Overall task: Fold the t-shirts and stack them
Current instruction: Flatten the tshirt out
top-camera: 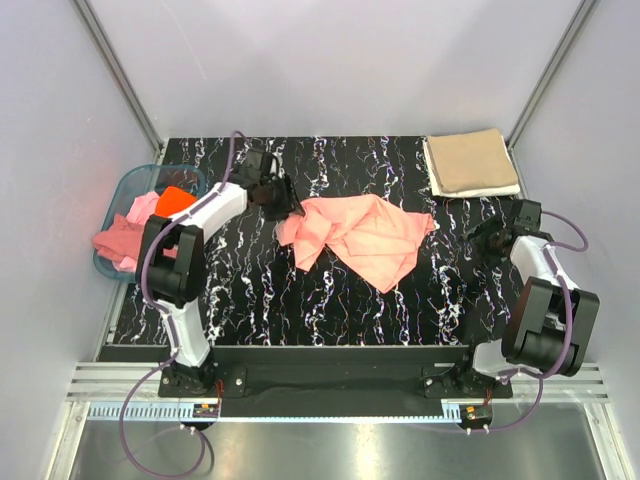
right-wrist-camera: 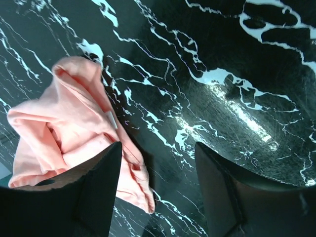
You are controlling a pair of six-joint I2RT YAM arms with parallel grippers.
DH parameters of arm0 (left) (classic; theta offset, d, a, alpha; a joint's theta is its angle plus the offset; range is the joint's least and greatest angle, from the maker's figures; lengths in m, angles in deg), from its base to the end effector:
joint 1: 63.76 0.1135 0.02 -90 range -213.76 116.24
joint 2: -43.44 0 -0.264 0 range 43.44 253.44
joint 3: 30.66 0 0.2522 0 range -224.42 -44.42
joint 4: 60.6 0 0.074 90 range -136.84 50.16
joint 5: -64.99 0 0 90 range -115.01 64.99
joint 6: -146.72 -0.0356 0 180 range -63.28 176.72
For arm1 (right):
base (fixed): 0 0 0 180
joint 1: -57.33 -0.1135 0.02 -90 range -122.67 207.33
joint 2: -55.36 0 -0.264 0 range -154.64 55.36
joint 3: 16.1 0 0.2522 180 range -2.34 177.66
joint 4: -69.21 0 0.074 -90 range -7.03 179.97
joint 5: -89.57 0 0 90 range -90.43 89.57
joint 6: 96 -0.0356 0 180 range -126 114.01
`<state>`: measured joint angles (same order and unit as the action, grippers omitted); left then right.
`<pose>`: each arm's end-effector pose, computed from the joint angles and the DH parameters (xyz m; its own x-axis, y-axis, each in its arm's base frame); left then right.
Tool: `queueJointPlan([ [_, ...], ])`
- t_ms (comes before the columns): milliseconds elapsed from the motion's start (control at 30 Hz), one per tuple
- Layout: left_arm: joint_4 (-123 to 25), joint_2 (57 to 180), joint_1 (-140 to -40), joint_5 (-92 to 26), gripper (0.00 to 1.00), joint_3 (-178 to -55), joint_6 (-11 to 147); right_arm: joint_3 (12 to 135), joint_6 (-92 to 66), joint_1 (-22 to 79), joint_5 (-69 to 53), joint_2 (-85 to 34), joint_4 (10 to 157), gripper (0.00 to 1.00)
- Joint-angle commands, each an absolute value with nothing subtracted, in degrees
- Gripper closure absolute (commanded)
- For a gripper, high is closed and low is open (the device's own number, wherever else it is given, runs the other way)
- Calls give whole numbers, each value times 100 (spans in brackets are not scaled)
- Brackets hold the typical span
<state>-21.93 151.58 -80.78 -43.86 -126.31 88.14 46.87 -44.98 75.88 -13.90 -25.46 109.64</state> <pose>0.3944 -0.1328 0.2260 -0.8810 -0.2463 -0.4040 0.0135 0.8405 -0.5417 0.2634 -0.0796 0.2044 -0.5053 0.8148 -0.2841 0.6575 0.5768 0.4848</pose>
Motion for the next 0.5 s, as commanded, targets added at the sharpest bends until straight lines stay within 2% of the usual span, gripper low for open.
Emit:
queueJointPlan([
  [0, -1696, 14700, -8502, -3330, 45, -12660, 8652, 4566, -4554, 7605, -1634, -2577, 10758, 33],
  [100, -1520, 14339, -8959, -2547, 41, -12695, 8414, 4390, -4695, 7605, -1904, -2603, 10460, 35],
  [167, -1450, 14241, -9379, -2256, 40, -12756, 8247, 4346, -4905, 7457, -2187, -2699, 10170, 41],
  [367, -1458, 14539, -9856, -2993, 41, -12774, 8265, 4407, -5380, 6298, -1801, -2893, 9827, 47],
  [467, -1450, 14741, -9979, -2967, 42, -12625, 8308, 4293, -5609, 6006, -1529, -2945, 9537, 51],
])
